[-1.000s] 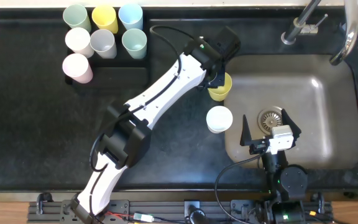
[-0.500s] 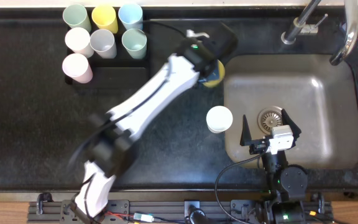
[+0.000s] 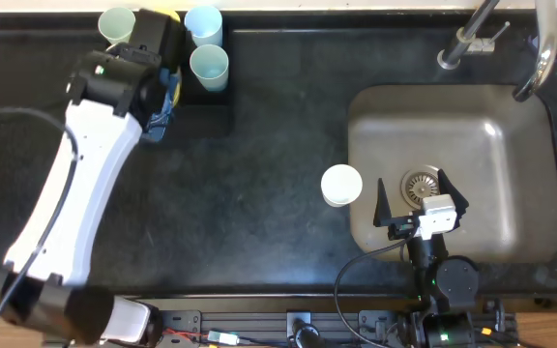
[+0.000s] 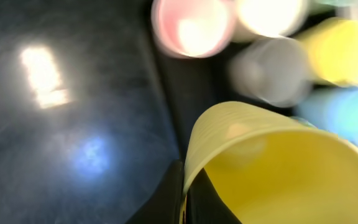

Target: Store Cups

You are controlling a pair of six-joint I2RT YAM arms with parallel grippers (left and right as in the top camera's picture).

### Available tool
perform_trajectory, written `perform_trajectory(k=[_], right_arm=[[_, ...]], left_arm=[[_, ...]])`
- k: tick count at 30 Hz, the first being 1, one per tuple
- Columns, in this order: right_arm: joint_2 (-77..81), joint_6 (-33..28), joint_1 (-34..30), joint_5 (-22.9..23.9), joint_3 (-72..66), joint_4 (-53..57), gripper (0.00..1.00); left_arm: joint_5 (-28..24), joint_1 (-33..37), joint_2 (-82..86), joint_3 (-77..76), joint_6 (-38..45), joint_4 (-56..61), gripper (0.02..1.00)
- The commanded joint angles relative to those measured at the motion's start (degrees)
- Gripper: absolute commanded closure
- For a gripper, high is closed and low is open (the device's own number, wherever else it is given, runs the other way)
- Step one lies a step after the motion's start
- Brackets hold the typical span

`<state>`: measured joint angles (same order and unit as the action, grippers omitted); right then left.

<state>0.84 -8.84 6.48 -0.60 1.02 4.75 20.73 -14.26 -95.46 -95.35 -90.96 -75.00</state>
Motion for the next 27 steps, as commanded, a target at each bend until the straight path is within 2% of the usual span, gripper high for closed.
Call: perform_trajectory(k=[1,14,27], right_arm=[[-0.6,0.0,0.3,0.2,-0.7,-0.3,0.005],[-0.6,0.0,0.3,0.2,-0.7,-0.3,0.003],[-0.6,0.0,0.3,0.2,-0.7,-0.3,0.005]], left_arm=[[-2.5,2.8,-1.4,1.9,-5.3,-0.3,0.982],[-4.4,5.6,-10.2,1.9,-3.6,6.0,0.982],[-5.9,6.1,-13.8,1.9,-3.6,7.0,0.985]])
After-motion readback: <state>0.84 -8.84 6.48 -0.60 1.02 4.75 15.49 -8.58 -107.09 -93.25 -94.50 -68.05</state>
